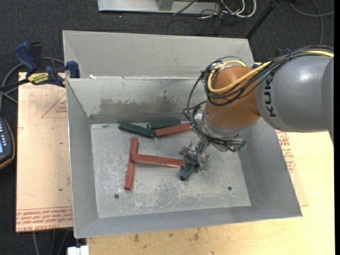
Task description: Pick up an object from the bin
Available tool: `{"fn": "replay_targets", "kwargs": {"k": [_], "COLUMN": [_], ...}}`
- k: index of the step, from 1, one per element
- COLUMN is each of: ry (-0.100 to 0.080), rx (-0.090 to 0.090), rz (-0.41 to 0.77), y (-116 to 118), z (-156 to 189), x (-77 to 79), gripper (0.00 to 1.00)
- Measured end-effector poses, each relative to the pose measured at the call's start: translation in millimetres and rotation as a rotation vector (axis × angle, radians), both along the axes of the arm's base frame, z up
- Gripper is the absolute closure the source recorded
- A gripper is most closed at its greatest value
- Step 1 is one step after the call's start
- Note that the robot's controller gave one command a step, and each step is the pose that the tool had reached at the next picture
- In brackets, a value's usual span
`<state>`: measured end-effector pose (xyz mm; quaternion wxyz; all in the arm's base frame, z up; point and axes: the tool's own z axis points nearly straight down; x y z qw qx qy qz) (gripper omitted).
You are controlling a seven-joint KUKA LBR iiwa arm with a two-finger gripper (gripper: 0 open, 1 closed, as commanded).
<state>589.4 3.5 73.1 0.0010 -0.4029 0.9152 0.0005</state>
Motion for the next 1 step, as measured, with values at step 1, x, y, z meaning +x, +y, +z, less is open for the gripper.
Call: {"fn": "replay_targets", "kwargs": {"k": [1], "ry": [-0.010], "rx": [0.000], "rz": [0.010], "y": [13.1], "z": [137.1], "x": [-3.7], "gripper": [1.00]}}
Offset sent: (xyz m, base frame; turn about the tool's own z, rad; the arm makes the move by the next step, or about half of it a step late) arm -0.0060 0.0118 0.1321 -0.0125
